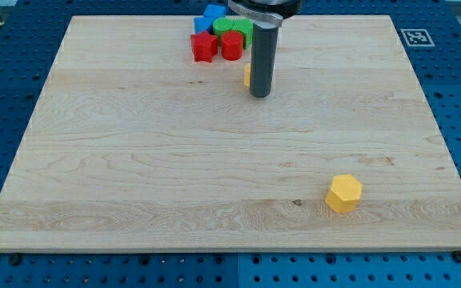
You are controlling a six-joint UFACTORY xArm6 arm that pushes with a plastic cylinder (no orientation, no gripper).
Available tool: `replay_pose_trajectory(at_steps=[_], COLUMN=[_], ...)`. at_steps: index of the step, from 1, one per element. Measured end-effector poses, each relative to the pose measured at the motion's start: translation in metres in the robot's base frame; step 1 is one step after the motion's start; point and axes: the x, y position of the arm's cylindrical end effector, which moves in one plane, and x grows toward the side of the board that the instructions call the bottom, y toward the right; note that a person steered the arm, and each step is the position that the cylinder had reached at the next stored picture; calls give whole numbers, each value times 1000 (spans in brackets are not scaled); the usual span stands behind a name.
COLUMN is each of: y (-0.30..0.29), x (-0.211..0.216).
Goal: Move the yellow hexagon to the center
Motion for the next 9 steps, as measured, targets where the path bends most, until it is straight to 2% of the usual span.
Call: replay_pose_trajectory(at_steps=[3,4,5,6,7,8,9], y=[-8,-12,-37,-66,-60,-21,9], x=[-59,-65,-16,60,157,238,240])
